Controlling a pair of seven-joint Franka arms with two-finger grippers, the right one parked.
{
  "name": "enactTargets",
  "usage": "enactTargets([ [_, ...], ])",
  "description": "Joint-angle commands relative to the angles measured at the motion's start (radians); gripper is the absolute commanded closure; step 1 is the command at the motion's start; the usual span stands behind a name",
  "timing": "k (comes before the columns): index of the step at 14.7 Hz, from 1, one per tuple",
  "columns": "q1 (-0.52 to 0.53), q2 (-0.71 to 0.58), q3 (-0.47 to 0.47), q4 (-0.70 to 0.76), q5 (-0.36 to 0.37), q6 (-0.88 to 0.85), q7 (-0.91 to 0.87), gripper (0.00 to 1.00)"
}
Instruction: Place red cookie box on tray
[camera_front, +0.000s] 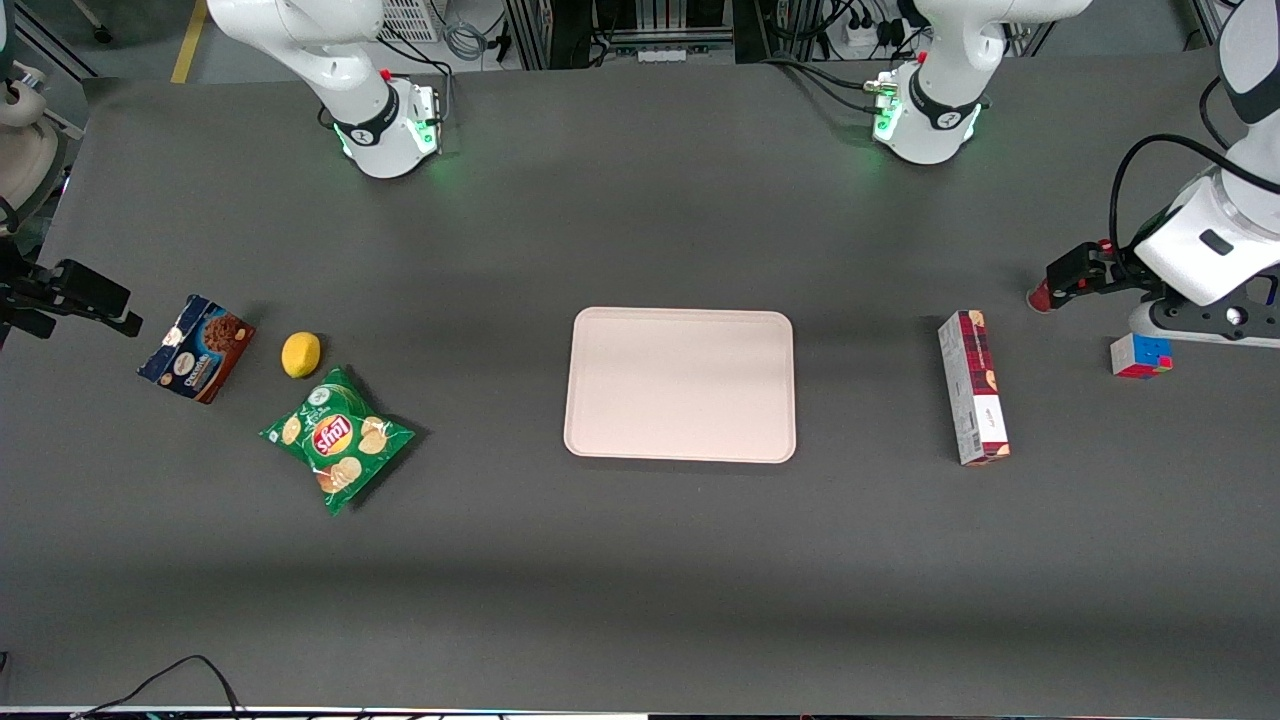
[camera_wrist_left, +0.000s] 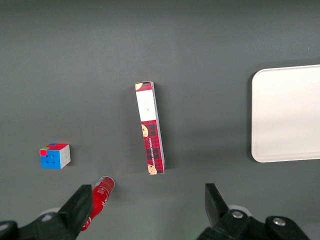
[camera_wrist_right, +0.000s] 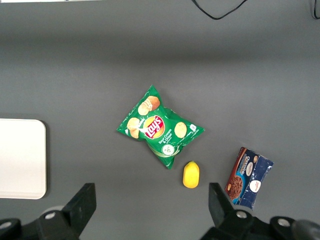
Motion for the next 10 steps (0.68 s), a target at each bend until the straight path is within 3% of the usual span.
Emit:
enactTargets([
  [1, -0.005, 0.009, 0.002, 0.013, 0.009, -0.014, -0.005, 0.0],
  [10, -0.005, 0.01, 0.004, 0.005, 0.009, -0.02, -0.005, 0.0],
])
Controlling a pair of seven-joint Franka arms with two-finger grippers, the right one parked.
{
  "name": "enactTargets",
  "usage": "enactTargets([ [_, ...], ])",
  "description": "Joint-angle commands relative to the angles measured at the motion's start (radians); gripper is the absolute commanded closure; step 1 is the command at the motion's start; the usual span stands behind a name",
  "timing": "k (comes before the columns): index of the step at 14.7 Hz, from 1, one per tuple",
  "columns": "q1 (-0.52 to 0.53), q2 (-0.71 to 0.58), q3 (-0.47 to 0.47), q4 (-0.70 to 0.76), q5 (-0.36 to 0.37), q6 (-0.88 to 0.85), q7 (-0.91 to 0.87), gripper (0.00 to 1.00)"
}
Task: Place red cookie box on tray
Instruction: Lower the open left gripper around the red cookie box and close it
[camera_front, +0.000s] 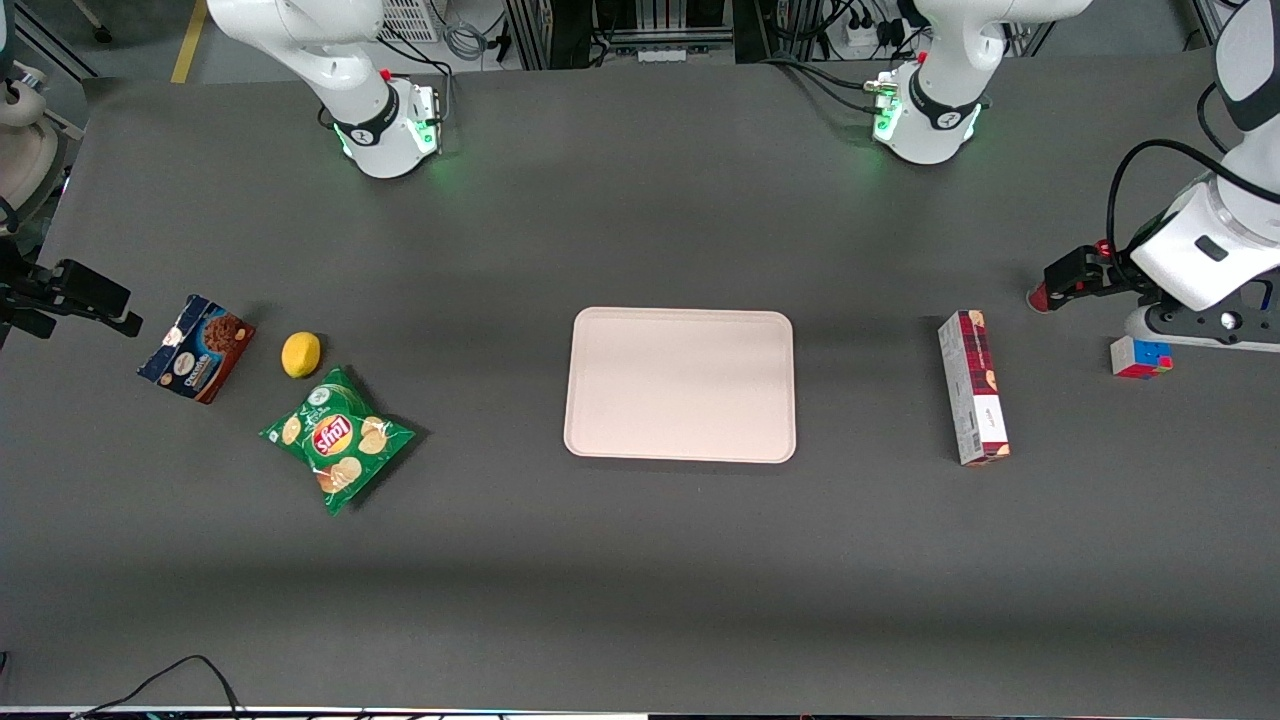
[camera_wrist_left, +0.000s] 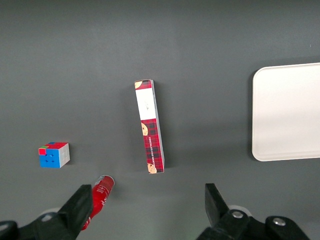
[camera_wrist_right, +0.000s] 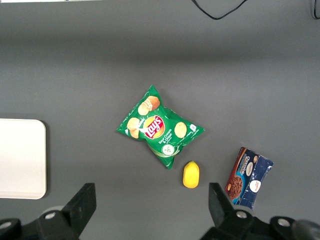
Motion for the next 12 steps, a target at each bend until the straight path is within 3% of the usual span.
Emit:
enactTargets([
  [1, -0.005, 0.011, 0.004, 0.003, 0.009, -0.016, -0.005, 0.0],
  [7, 0.001, 0.062, 0.005, -0.072, 0.014, 0.025, -0.005, 0.0],
  [12, 0.016, 0.076, 0.03, -0.262, 0.02, 0.264, 0.019, 0.0],
])
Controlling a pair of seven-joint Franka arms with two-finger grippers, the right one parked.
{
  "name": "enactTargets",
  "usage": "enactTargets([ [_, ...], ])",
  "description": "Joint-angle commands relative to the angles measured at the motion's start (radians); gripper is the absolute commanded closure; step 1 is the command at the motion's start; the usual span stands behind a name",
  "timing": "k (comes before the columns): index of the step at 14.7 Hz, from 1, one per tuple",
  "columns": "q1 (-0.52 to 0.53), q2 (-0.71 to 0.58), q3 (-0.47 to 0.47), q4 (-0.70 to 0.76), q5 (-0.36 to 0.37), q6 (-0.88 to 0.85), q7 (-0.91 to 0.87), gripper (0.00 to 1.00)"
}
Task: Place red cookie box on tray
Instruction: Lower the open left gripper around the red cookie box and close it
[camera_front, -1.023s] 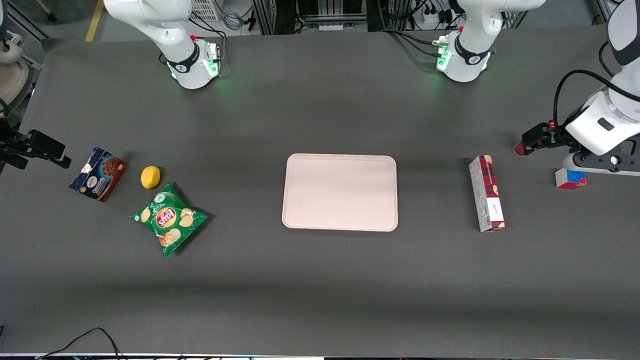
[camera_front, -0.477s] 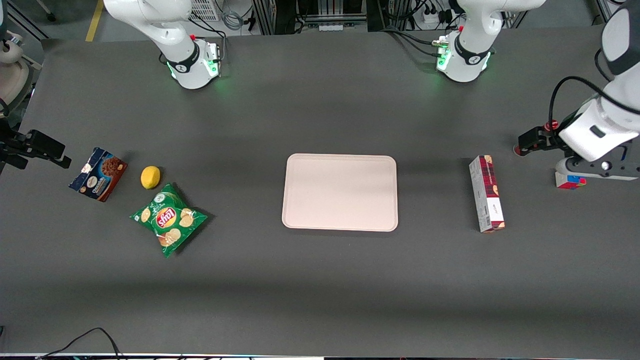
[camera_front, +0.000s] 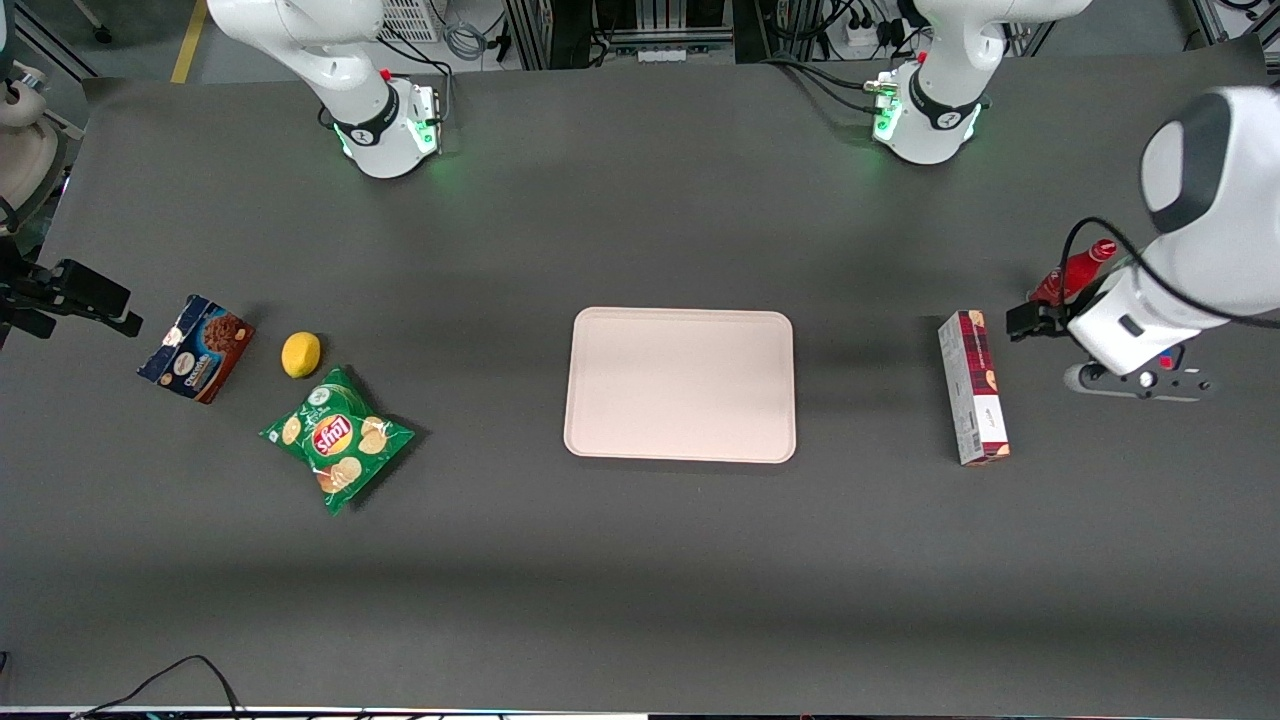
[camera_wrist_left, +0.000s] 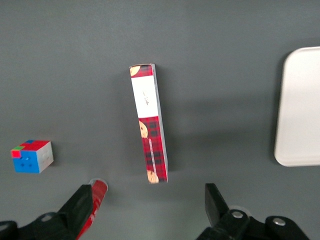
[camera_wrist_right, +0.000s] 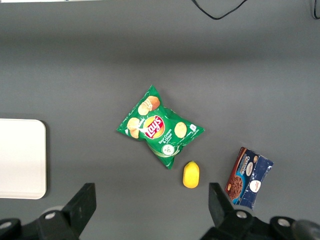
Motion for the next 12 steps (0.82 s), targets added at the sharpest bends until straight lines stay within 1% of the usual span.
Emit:
enactTargets([
  [1, 0.005, -0.002, 0.021, -0.118, 0.014, 0.145, 0.019, 0.0],
  [3, 0.006, 0.017, 0.021, -0.173, 0.014, 0.23, 0.019, 0.0],
  [5, 0.006, 0.023, 0.021, -0.266, 0.012, 0.374, 0.017, 0.0],
  [6, 0.008, 0.034, 0.021, -0.296, 0.011, 0.418, 0.017, 0.0],
  [10, 0.023, 0.118, 0.024, -0.331, 0.011, 0.558, 0.019, 0.0],
  [12, 0.028, 0.133, 0.024, -0.362, 0.009, 0.613, 0.019, 0.0],
])
